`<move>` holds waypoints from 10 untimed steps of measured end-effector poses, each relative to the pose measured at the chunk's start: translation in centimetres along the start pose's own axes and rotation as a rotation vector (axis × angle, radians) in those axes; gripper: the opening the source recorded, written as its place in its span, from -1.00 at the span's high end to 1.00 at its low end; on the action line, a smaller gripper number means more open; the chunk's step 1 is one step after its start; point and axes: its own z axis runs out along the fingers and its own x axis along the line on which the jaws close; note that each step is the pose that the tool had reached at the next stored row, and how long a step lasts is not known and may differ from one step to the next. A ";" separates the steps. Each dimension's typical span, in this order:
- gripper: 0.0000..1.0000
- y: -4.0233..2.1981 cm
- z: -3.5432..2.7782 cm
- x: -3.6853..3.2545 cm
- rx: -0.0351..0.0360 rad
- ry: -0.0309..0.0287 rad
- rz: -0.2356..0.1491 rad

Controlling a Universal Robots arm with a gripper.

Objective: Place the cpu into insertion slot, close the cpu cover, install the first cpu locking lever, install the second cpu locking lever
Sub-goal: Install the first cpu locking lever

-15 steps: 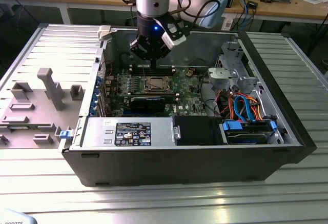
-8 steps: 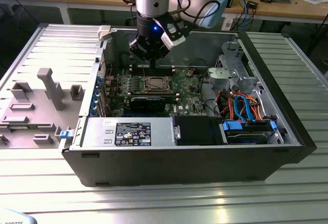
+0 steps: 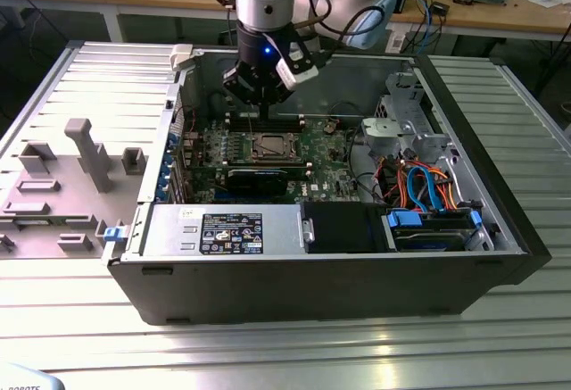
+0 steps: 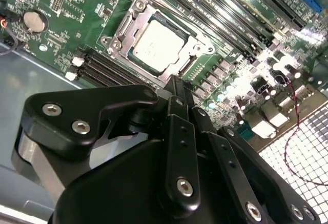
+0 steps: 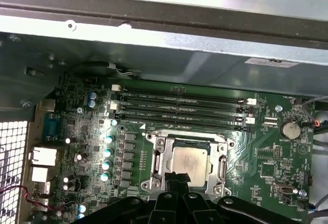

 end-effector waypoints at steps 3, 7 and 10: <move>0.79 0.06 -0.01 0.65 -0.0021 -0.0005 0.006; 0.79 0.22 -0.03 2.19 -0.0041 -0.0008 0.010; 0.79 0.31 -0.04 3.02 -0.0053 -0.0008 0.010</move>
